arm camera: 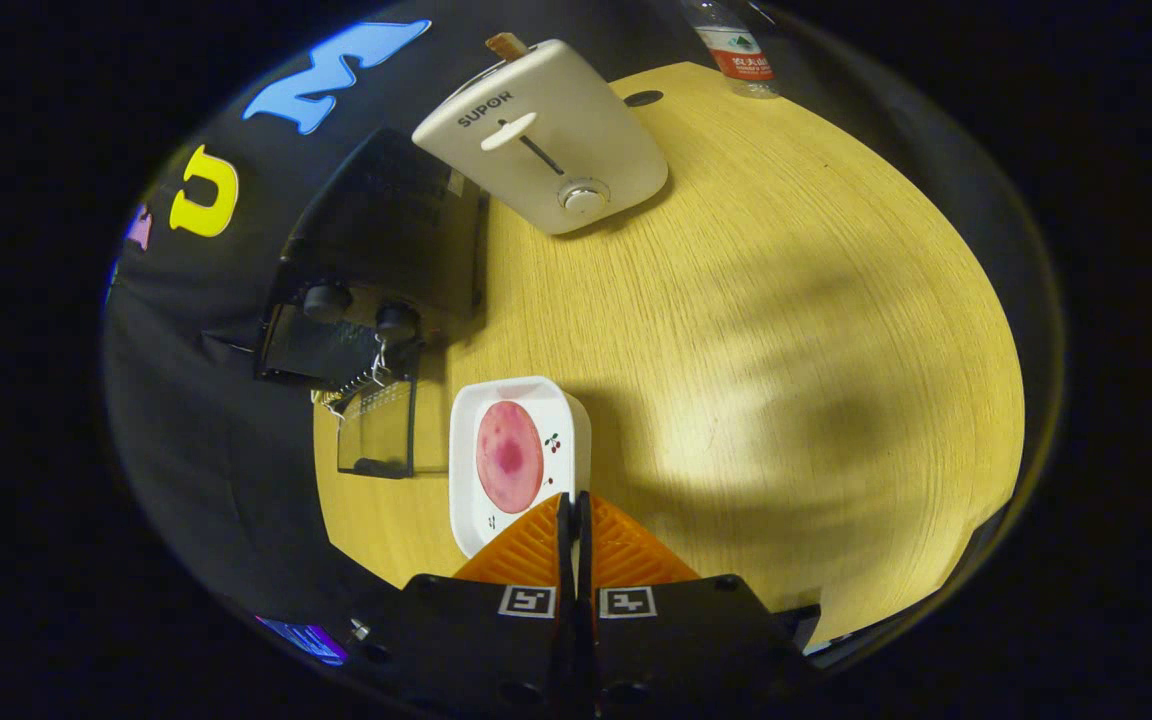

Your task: Open the toaster oven, put the food inside, and close the toaster oven door.

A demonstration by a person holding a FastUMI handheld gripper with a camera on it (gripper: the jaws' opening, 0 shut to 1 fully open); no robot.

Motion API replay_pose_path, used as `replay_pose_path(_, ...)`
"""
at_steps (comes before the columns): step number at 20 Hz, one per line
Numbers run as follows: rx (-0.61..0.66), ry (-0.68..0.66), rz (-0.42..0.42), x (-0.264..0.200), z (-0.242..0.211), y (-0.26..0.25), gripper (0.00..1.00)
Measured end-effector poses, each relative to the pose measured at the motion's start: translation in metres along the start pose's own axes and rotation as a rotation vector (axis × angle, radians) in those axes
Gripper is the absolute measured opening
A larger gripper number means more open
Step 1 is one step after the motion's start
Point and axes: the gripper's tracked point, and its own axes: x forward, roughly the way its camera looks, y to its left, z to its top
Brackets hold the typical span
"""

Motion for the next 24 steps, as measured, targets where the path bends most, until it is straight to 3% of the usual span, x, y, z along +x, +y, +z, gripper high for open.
replay_pose_path(4, 0.070, -0.068, 0.044, -0.027, -0.005, 0.023, 0.02)
replay_pose_path(10, 0.128, -0.133, 0.038, -0.047, -0.041, 0.059, 0.02)
replay_pose_path(20, 0.303, -0.215, 0.128, -0.049, -0.134, 0.136, 0.02)
replay_pose_path(24, 0.324, -0.227, 0.172, -0.042, -0.152, 0.176, 0.02)
